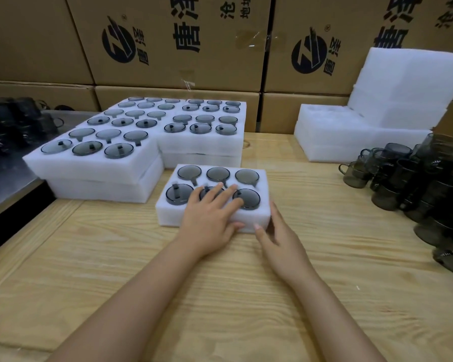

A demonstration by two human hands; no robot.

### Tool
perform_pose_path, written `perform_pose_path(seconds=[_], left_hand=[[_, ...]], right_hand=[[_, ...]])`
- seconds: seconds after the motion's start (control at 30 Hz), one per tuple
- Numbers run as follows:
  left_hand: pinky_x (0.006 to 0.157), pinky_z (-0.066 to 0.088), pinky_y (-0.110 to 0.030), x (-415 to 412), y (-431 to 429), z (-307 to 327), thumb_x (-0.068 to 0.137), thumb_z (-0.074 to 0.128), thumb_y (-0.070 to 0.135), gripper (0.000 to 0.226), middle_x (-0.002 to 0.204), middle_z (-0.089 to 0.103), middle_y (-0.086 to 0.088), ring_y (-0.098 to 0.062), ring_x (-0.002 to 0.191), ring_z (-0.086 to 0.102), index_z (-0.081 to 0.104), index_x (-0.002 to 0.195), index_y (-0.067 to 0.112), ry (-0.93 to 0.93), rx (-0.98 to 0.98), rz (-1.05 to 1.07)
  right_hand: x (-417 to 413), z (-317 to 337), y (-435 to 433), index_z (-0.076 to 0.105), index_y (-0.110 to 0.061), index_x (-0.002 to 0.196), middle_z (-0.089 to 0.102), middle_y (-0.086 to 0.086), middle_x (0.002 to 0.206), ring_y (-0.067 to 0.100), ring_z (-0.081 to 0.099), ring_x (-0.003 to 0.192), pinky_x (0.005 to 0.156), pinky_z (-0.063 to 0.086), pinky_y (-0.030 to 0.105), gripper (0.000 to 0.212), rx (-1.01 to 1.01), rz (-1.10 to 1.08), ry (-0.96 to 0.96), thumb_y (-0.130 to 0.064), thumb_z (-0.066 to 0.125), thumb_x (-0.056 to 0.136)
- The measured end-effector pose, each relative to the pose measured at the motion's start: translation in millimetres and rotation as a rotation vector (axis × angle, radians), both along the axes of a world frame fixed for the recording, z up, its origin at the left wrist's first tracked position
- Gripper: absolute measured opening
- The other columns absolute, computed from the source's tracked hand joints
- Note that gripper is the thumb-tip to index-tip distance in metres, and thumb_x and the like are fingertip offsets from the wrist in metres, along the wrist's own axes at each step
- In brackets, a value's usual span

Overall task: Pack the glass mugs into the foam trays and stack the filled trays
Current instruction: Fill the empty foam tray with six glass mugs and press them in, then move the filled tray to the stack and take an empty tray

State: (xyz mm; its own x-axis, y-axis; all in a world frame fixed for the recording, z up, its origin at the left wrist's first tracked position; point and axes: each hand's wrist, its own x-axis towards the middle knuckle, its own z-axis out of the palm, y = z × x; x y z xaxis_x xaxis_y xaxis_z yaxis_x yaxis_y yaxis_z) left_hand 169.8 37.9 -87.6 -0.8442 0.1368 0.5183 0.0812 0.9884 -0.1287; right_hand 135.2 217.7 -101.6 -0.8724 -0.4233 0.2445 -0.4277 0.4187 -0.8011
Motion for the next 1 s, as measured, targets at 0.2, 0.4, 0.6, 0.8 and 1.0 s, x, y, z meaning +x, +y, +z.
perform_pose_path(seconds=[0.2,0.4,0.6,0.8,1.0], left_hand=[[0.099,0.039,-0.052,-19,-44,5,0.080,0.051,0.052,0.048,0.133,0.059,-0.003,-0.028,0.122,0.057,0.069,0.107,0.017,-0.046,0.071,0.065],[0.103,0.033,-0.052,-28,-54,4,0.081,0.049,0.053,0.050,0.140,0.054,0.000,-0.026,0.129,0.051,0.067,0.112,0.018,-0.100,0.069,0.099],[0.114,0.013,-0.054,-7,-18,-4,0.086,0.057,0.043,0.062,0.151,0.036,-0.012,-0.023,0.138,0.036,0.038,0.141,0.021,0.042,0.199,0.048],[0.063,0.049,-0.033,13,49,-7,0.086,0.050,0.025,0.027,0.078,0.070,0.002,-0.021,0.068,0.065,0.071,0.097,0.012,0.126,0.495,-0.256],[0.068,0.051,-0.031,1,35,-12,0.086,0.055,0.023,0.021,0.087,0.070,0.005,-0.018,0.081,0.065,0.070,0.100,0.018,-0.042,0.587,-0.160]], right_hand=[[-4,-6,-4,0.039,-0.012,0.142,0.048,0.002,0.141,0.017,0.040,0.130,0.106,0.025,0.024,0.052,0.314,-0.063,0.198,-0.036,0.047,0.096],[-8,-8,-4,0.047,-0.015,0.137,0.047,-0.002,0.142,0.014,0.038,0.132,0.109,0.024,0.024,0.046,0.355,-0.052,0.251,-0.036,0.045,0.097],[-9,-10,-5,0.049,-0.018,0.135,0.049,-0.005,0.140,0.014,0.039,0.129,0.108,0.025,0.024,0.044,0.367,-0.070,0.270,-0.036,0.046,0.096],[-11,-9,-5,0.061,-0.021,0.120,0.058,-0.006,0.129,0.018,0.048,0.117,0.100,0.035,0.029,0.033,0.344,-0.059,0.255,-0.025,0.051,0.089],[-69,13,-5,0.064,-0.015,0.115,0.065,0.000,0.114,0.019,0.059,0.096,0.087,0.042,0.026,0.028,0.193,-0.168,0.167,-0.019,0.056,0.088]])
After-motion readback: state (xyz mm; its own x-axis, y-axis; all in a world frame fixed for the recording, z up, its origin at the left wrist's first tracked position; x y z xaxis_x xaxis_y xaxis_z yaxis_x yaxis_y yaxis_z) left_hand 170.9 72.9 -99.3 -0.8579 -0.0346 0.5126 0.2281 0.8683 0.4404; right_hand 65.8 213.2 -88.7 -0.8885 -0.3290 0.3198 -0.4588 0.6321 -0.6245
